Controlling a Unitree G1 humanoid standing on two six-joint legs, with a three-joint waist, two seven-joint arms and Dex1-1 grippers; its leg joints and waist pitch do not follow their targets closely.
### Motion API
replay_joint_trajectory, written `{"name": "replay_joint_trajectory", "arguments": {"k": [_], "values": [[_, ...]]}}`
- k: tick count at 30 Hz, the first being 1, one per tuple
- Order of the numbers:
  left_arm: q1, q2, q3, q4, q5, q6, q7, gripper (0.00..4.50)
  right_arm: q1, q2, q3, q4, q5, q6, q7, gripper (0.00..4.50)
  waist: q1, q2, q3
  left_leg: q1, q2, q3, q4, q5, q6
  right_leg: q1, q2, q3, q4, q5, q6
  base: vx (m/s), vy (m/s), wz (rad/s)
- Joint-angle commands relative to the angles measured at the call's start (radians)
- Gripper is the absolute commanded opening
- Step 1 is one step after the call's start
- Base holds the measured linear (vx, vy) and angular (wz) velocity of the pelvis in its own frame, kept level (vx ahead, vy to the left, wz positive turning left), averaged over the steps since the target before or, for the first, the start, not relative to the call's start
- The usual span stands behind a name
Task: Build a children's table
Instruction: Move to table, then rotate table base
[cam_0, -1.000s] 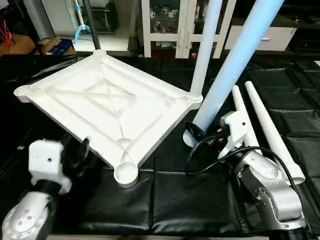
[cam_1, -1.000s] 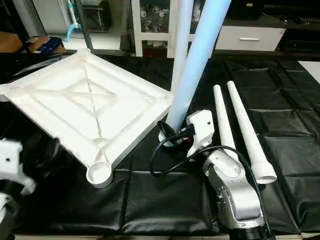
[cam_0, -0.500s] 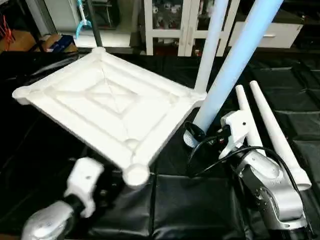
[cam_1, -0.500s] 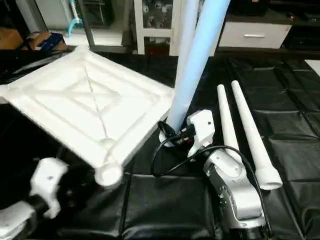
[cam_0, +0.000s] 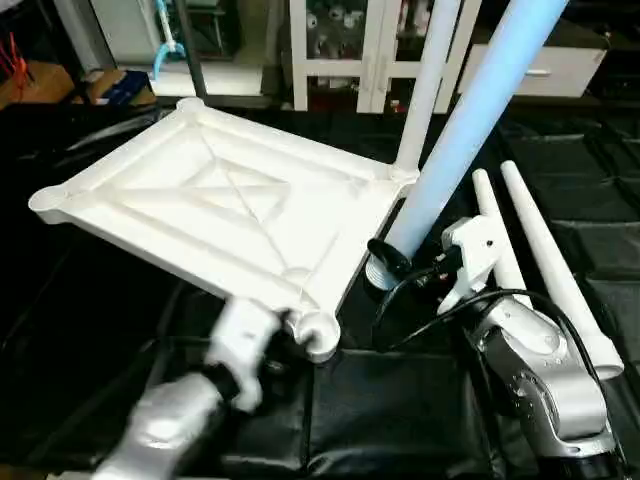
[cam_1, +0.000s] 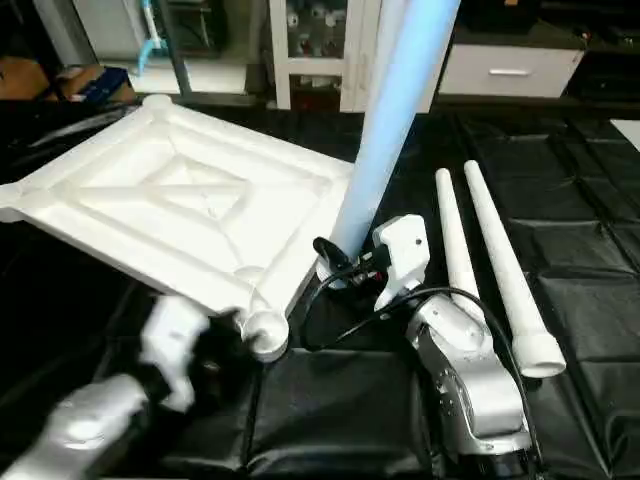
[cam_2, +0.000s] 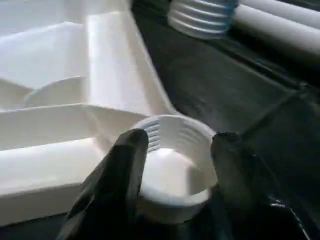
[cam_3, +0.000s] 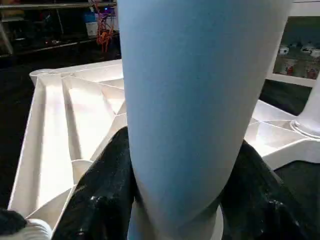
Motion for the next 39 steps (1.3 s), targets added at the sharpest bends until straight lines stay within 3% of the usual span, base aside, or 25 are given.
{"name": "replay_joint_trajectory", "arguments": {"k": [1,2,6,7,8,9,10,11,12,13,14,16,18,20,21,22,25,28,30,33,39], "values": [[-0.007,-0.003,0.011,-0.007,0.007,-0.044,0.006,2.42,-0.015,-0.003,-0.007,-0.03,0.019,0.009,0.001,1.88,0.001,0.002,-0.054,0.006,0.094,-0.042,-0.101,-0.124,0.043,0.038,-0.092,0.049,-0.064,-0.059,-0.243,0.0,0.0,0.0],[-0.009,-0.005,0.019,-0.014,0.001,-0.056,0.005,2.42,-0.014,-0.003,-0.009,-0.032,0.021,0.01,0.001,1.88,0.001,0.002,-0.053,0.006,0.094,-0.042,-0.101,-0.127,0.044,0.038,-0.092,0.049,-0.064,-0.063,-0.244,0.0,0.0,0.0],[-0.095,0.024,0.149,-0.048,-0.151,-0.08,-0.096,2.42,-0.029,-0.022,-0.031,-0.025,0.061,0.025,0.042,1.88,0.004,0.001,-0.049,0.01,0.091,-0.038,-0.103,-0.158,0.036,0.034,-0.089,0.048,-0.067,-0.113,-0.254,0.0,0.0,0.0],[-0.095,0.024,0.149,-0.048,-0.151,-0.08,-0.096,2.69,-0.029,-0.022,-0.031,-0.025,0.061,0.025,0.042,1.88,0.006,0.001,-0.05,0.012,0.091,-0.037,-0.103,-0.157,0.036,0.032,-0.088,0.048,-0.066,-0.12,-0.249,0.0,0.0,0.0],[-0.095,0.024,0.149,-0.048,-0.151,-0.08,-0.096,2.69,-0.029,-0.022,-0.031,-0.025,0.061,0.025,0.042,1.88,0.005,0.001,-0.05,0.011,0.09,-0.037,-0.102,-0.148,0.036,0.033,-0.089,0.048,-0.065,-0.113,-0.248,0.0,0.0,0.0],[-0.152,0.079,0.148,0.0,-0.164,-0.078,-0.181,2.76,-0.038,-0.041,-0.027,-0.016,0.075,0.03,0.082,1.88,0.005,0.001,-0.049,0.009,0.089,-0.037,-0.104,-0.14,0.043,0.034,-0.089,0.048,-0.067,-0.116,-0.242,0.0,0.0,0.0],[-0.205,0.135,0.123,0.064,-0.151,-0.092,-0.269,2.81,-0.045,-0.061,-0.023,-0.009,0.08,0.03,0.115,1.88,0.007,0.008,-0.054,0.018,0.085,-0.035,-0.1,-0.116,0.049,0.028,-0.084,0.047,-0.063,-0.096,-0.233,0.0,0.0,0.0],[-0.222,0.152,0.115,0.083,-0.146,-0.096,-0.295,2.81,-0.047,-0.067,-0.022,-0.007,0.081,0.03,0.124,1.88,0.008,0.008,-0.053,0.021,0.082,-0.033,-0.102,-0.111,0.052,0.024,-0.078,0.045,-0.065,-0.098,-0.225,0.0,0.0,0.0],[-0.256,0.184,0.098,0.127,-0.132,-0.109,-0.345,3.07,-0.051,-0.083,-0.018,-0.005,0.084,0.033,0.148,1.88,0.007,0.007,-0.055,0.019,0.08,-0.032,-0.102,-0.103,0.055,0.026,-0.079,0.044,-0.06,-0.075,-0.228,0.0,0.0,0.0],[-0.29,0.21,0.085,0.169,-0.126,-0.118,-0.392,3.16,-0.054,-0.099,-0.016,-0.003,0.087,0.033,0.168,1.88,0.005,0.015,-0.056,0.02,0.082,-0.032,-0.102,-0.1,0.049,0.028,-0.081,0.043,-0.06,-0.056,-0.234,0.0,0.0,0.0],[-0.308,0.223,0.077,0.191,-0.119,-0.123,-0.414,3.21,-0.055,-0.106,-0.015,-0.003,0.088,0.033,0.177,1.88,0.005,0.015,-0.056,0.02,0.082,-0.032,-0.102,-0.1,0.049,0.028,-0.081,0.043,-0.06,-0.056,-0.234,0.0,0.0,0.0],[-0.383,0.278,0.05,0.293,-0.081,-0.163,-0.5,3.27,-0.053,-0.135,-0.013,-0.009,0.097,0.037,0.207,1.88,0.007,0.014,-0.066,0.021,0.081,-0.029,-0.095,-0.043,0.062,0.033,-0.085,0.043,-0.049,0.029,-0.252,0.0,0.0,0.0],[-0.441,0.314,0.042,0.38,-0.055,-0.194,-0.558,3.51,-0.049,-0.152,-0.012,-0.019,0.103,0.041,0.223,1.88,0.007,0.025,-0.07,0.016,0.079,-0.03,-0.088,0.006,0.08,0.039,-0.089,0.043,-0.041,0.113,-0.278,0.0,0.0,0.0],[-0.498,0.374,0.019,0.472,-0.032,-0.2,-0.638,3.64,-0.038,-0.163,-0.018,-0.037,0.112,0.049,0.23,1.88,0.006,0.028,-0.069,0.018,0.079,-0.027,-0.088,-0.002,0.085,0.036,-0.087,0.041,-0.044,0.115,-0.285,0.0,0.0,0.0],[-0.523,0.409,-0.002,0.514,-0.019,-0.194,-0.686,3.64,-0.028,-0.168,-0.022,-0.049,0.116,0.055,0.232,1.88,0.006,0.024,-0.069,0.015,0.082,-0.028,-0.09,-0.019,0.085,0.041,-0.09,0.042,-0.042,0.099,-0.295,0.0,0.0,0.0],[-0.525,0.414,-0.005,0.518,-0.019,-0.192,-0.694,3.64,-0.027,-0.168,-0.022,-0.051,0.116,0.056,0.233,1.88,0.007,0.04,-0.069,0.016,0.082,-0.031,-0.089,-0.018,0.08,0.041,-0.092,0.041,-0.038,0.099,-0.3,0.0,0.0,0.0],[-0.535,0.451,-0.043,0.549,-0.008,-0.164,-0.768,3.64,-0.008,-0.174,-0.023,-0.064,0.115,0.057,0.236,1.88,0.004,0.033,-0.07,0.015,0.088,-0.027,-0.09,-0.026,0.085,0.042,-0.096,0.042,-0.041,0.097,-0.322,0.0,0.0,0.0],[-0.559,0.447,-0.063,0.611,0.028,-0.216,-0.779,3.64,-0.005,-0.178,-0.021,-0.067,0.119,0.062,0.236,1.88,0.006,0.041,-0.064,0.016,0.089,-0.025,-0.093,-0.069,0.081,0.038,-0.097,0.043,-0.051,0.007,-0.321,0.0,0.0,0.0],[-0.58,0.428,-0.066,0.661,0.057,-0.267,-0.746,3.64,-0.006,-0.179,-0.018,-0.069,0.123,0.066,0.236,1.88,0.004,0.04,-0.062,0.017,0.091,-0.026,-0.096,-0.105,0.063,0.038,-0.096,0.044,-0.055,-0.043,-0.311,0.0,0.0,0.0],[-0.622,0.375,-0.046,0.758,0.085,-0.372,-0.671,3.64,-0.006,-0.178,-0.009,-0.076,0.128,0.073,0.234,1.88,0.004,0.038,-0.065,0.016,0.09,-0.026,-0.095,-0.094,0.062,0.039,-0.097,0.045,-0.055,-0.038,-0.303,0.0,0.0,0.0],[-0.631,0.348,-0.058,0.766,0.087,-0.408,-0.68,3.25,0.0,-0.178,0.009,-0.081,0.121,0.072,0.24,1.88,0.006,0.034,-0.067,0.01,0.093,-0.027,-0.093,-0.055,0.087,0.04,-0.102,0.045,-0.05,0.017,-0.31,0.0,0.0,0.0]]}}
